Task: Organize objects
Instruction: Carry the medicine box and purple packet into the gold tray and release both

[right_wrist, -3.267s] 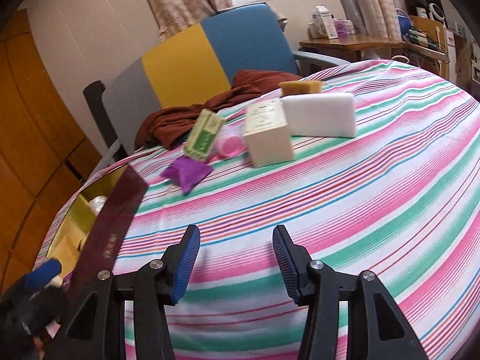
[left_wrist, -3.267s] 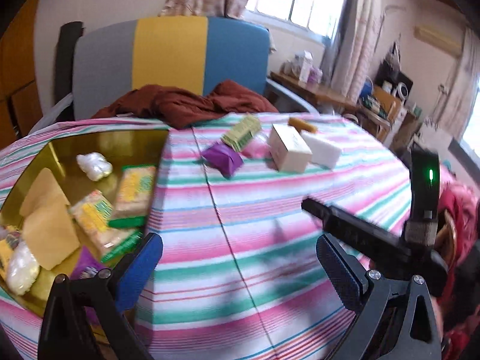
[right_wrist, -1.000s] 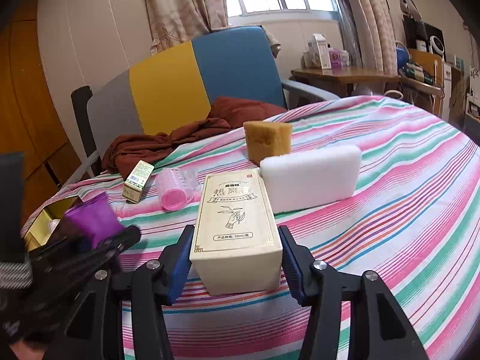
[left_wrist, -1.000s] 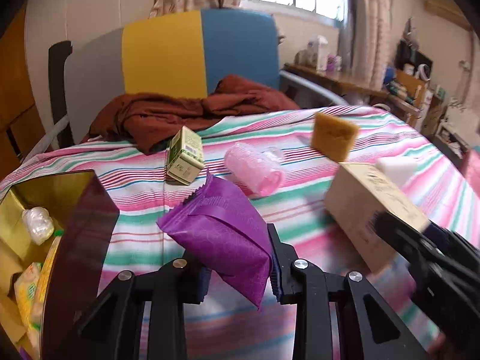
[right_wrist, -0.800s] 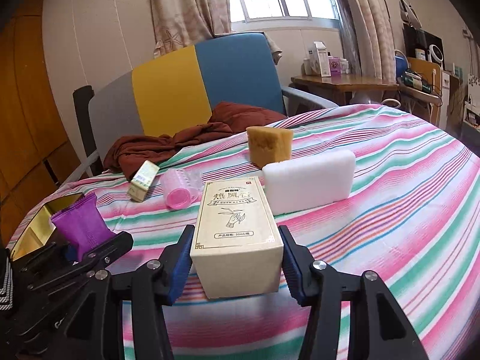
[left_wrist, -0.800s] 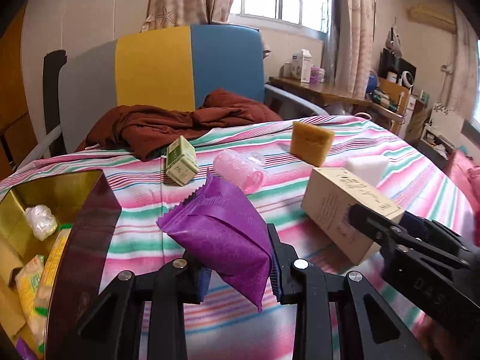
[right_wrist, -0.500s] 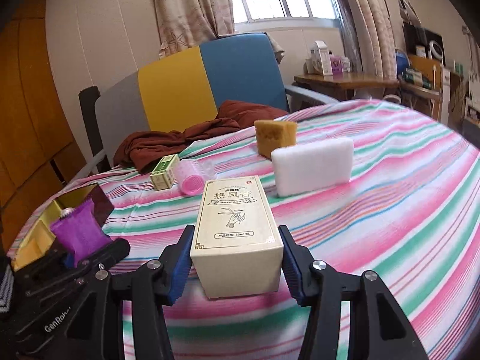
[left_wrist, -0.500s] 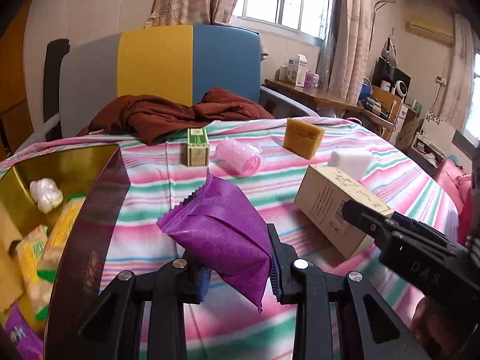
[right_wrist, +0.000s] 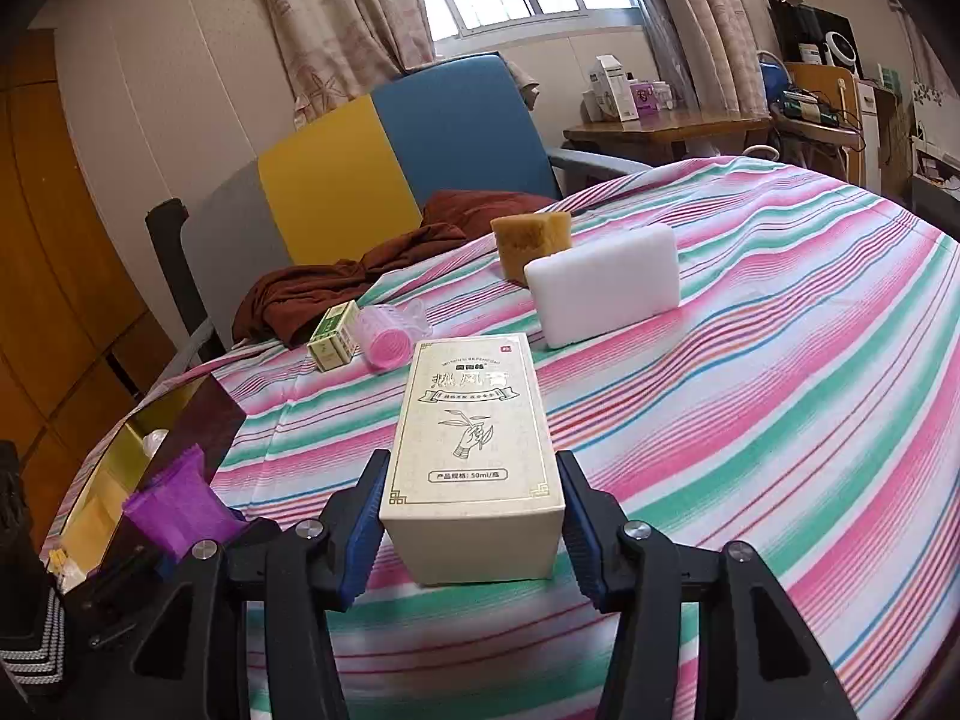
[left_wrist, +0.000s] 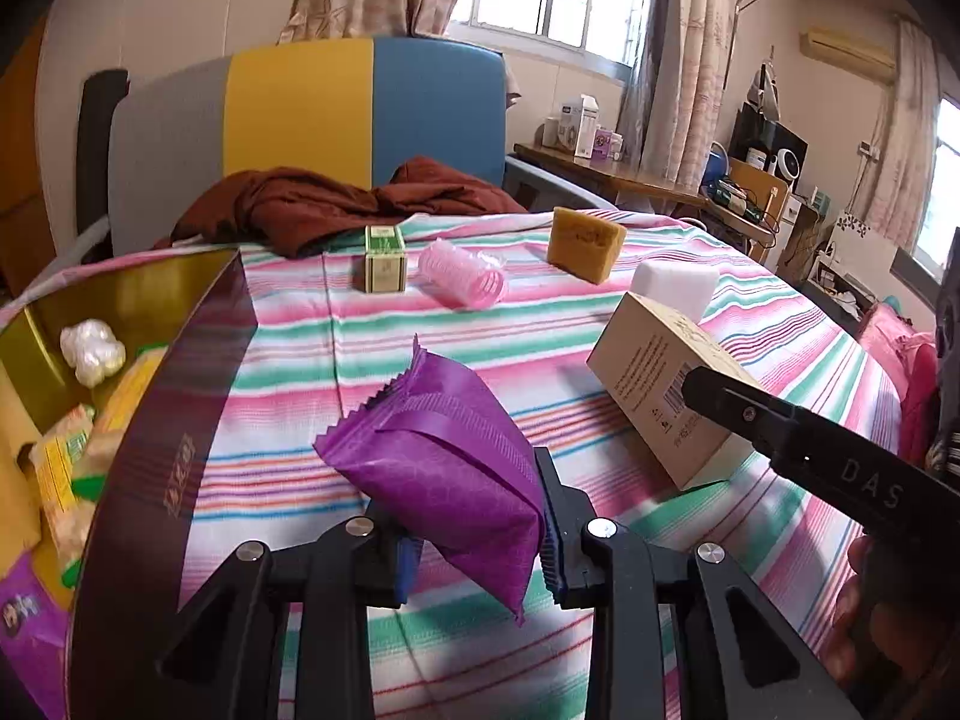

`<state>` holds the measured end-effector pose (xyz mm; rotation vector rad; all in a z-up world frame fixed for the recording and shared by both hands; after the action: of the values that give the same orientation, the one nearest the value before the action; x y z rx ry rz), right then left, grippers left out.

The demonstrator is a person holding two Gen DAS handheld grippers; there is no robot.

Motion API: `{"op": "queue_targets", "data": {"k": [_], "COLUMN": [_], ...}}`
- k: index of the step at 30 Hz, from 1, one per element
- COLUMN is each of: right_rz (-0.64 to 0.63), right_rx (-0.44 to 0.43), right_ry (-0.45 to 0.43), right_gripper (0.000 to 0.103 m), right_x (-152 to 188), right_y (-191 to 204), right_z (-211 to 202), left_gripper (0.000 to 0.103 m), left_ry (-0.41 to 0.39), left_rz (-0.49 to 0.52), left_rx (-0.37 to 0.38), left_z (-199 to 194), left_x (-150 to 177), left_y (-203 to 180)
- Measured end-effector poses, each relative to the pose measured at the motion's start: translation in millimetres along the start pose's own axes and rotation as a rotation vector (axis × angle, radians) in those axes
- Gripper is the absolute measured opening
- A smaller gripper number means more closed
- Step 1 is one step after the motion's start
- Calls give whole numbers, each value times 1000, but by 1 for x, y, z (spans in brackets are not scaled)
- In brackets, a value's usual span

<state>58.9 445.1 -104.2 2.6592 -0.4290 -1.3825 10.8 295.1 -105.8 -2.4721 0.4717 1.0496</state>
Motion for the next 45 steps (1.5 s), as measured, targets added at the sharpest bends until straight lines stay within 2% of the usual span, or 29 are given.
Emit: {"op": "queue_targets", "data": {"k": [4,10,17,25,33,37,41,45], "right_rz": [13,30,15,-15,-114,-183,-219,-235], "right_rx": [-5,-20,-73,-167,-322,-399,-439,-477], "right_ry": [3,4,-18,-49,-9,54,136,191], "right_gripper": [53,53,52,52,52,52,52,52], "right_x": [3,4,-4,-20,-40,-54,-62,-60], "right_y": [4,11,35,74,152,203,247,277], "right_z": [-7,-16,-23,-30,-14,8,36,58], "left_gripper": [32,32,32,32,32,32,32,32], "left_ry": [18,-15,-56,-99,-143,-174,-181,-177], "left_rz": [-13,26,-14,-90,-224,-279,-323,-368], "left_rx": [16,59,107,99,25,-46,-122,-185], "left_z": [-5,-32,-65,-100,-132,-145,-149,-149], "left_x": [6,11,1,-10,-27,-40,-51,-57], "left_y": [4,1,13,48,118,166,211,254]}}
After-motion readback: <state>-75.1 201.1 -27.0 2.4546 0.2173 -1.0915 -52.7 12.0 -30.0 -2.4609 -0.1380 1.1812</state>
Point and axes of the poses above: each gripper's, at about its wrist camera, not at the fingertips, and z roughly the way its jaws point, y to its left, x to its underside, the point moved 2 cm from there along z, roughly the way its jaws point, and after that the axes turned 8 degrees about -z, right-handed, at the moved point
